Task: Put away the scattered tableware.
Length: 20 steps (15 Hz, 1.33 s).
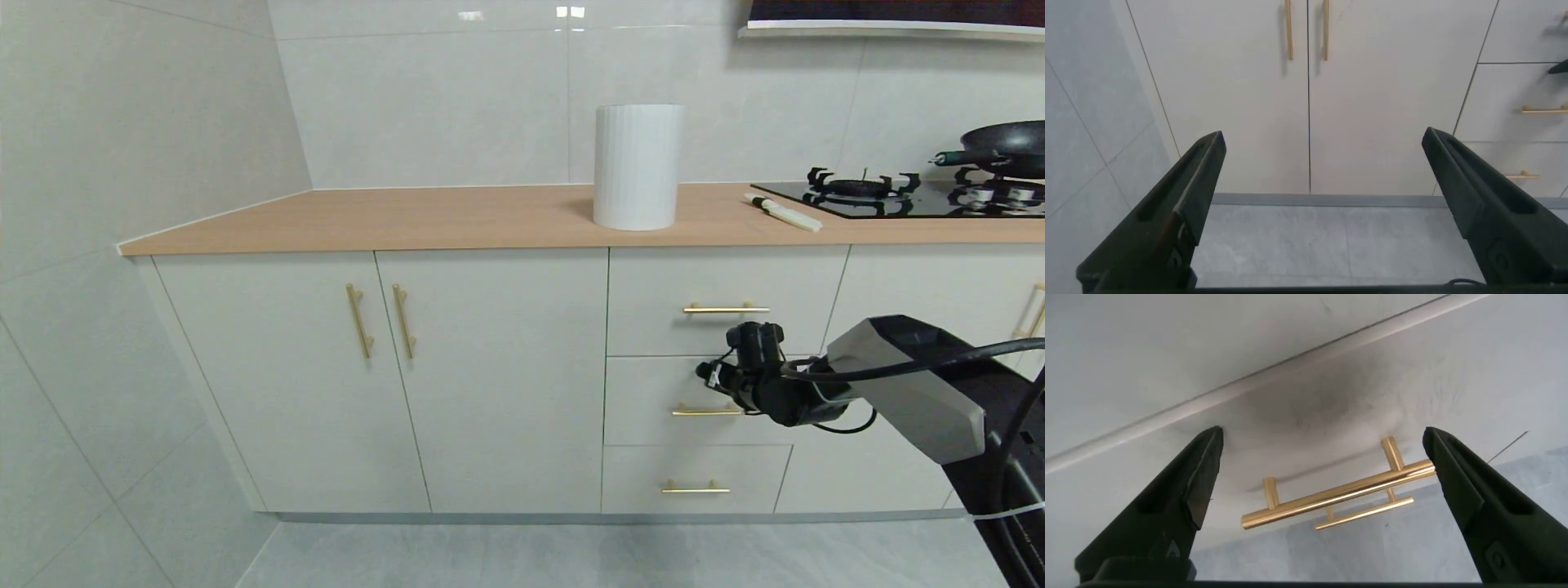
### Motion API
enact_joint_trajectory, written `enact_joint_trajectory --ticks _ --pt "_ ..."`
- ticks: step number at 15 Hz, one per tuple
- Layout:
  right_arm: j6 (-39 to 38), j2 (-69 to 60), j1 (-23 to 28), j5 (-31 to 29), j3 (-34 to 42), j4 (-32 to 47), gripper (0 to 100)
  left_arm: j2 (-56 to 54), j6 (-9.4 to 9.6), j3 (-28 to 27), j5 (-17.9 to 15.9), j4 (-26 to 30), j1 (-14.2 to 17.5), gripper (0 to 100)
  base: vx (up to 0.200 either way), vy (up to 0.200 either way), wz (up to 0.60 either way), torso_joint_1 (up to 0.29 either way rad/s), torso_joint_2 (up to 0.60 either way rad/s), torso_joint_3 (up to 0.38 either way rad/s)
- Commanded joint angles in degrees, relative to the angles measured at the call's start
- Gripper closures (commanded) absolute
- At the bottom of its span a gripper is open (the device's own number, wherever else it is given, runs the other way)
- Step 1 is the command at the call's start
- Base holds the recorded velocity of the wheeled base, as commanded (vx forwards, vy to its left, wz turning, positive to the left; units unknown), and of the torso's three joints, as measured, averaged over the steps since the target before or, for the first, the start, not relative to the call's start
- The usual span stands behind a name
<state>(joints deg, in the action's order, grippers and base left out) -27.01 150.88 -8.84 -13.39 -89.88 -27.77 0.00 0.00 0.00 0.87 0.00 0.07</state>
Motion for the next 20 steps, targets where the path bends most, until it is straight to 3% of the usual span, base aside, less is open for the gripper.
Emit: enact_joint_trajectory --ticks 1,3,8,12,16,20 --pt "1.09 -11.93 -0.04 1.61 13.06 0.35 0 0.0 0.0 0.0 0.01 0.0 0.01 0 0.0 0.0 0.0 0.0 0.0 0.0" --pt "5.74 -25.38 0.14 3.01 25.55 0.0 0 0.0 0.0 0.0 0.01 0.0 0.01 0 0.0 0.0 0.0 0.0 0.0 0.0" --pt "8.29 -57.72 0.14 2.05 44.88 -0.18 0 0.0 0.0 0.0 0.01 0.0 0.01 0 0.0 0.0 0.0 0.0 0.0 0.0" --pt "12.6 -90.85 0.14 0.82 64.39 2.02 0 0.0 0.0 0.0 0.01 0.0 0.01 0 0.0 0.0 0.0 0.0 0.0 0.0" --pt "14.09 -112.12 1.37 -3.49 73.62 12.21 0 0.0 0.0 0.0 0.01 0.0 0.01 0 0.0 0.0 0.0 0.0 0.0 0.0" --pt "18.58 -136.56 3.21 -3.58 74.94 24.78 0 0.0 0.0 0.0 0.01 0.0 0.01 0 0.0 0.0 0.0 0.0 0.0 0.0"
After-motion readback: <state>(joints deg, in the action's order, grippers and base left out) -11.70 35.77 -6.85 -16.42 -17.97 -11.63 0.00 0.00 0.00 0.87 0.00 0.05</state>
